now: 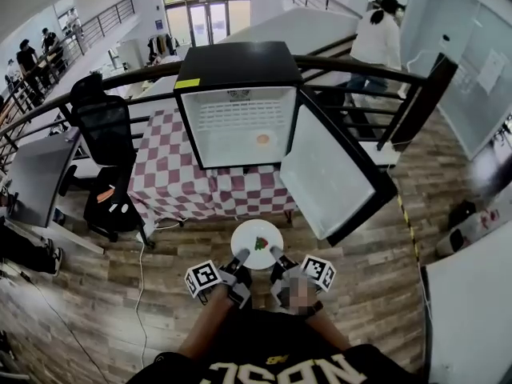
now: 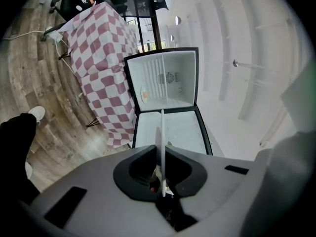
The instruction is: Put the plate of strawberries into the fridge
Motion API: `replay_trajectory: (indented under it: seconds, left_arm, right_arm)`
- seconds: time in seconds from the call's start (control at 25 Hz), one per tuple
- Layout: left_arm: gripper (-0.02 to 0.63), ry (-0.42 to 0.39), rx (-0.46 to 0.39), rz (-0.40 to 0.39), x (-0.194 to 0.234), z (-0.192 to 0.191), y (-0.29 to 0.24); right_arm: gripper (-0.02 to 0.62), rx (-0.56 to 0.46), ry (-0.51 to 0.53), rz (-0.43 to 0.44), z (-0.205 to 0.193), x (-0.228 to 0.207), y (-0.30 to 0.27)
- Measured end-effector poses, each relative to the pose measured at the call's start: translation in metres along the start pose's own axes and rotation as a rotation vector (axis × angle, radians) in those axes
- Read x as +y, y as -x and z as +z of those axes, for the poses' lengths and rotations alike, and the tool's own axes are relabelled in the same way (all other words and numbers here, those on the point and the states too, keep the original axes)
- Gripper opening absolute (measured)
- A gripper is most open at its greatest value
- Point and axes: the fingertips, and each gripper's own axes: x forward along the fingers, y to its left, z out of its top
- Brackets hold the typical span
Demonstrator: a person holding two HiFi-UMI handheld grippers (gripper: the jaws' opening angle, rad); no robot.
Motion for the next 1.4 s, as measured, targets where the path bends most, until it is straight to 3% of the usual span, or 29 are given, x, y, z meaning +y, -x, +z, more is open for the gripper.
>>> replay_trajectory:
  seconds: [0.28,0.56,0.8,1.24,1.4]
  left_arm:
    - [0.034,-0.032,0.03,-0.071,-0.027,0.085,-0.046]
    - [0.032,0.042,0.067,-0.095,-0.029,0.14,-0.069]
    - [0.032,-0.045,0.084,-0.081,-0.03,0.19,-0.086]
    - [0.034,0.03,0.106,-0.103,-0.031,0.225,-0.105]
    - [0.034,0.017,0.097,-0.075,-0.028,0.238,-0.118]
  right_arm:
    - [0.036,-0.066,0.024,0.03,0.042,0.036,-0.077]
    - [0.037,-0.104,0.016,0.02,0.061,0.054,-0.131]
    - [0.035,-0.129,0.016,0.019,0.072,0.063,-0.177]
    - [0.037,-0.156,-0.011,-0.076,0.083,0.07,-0.209]
    - [0.037,-0.148,-0.014,-0.042,0.096,0.072,-0.225]
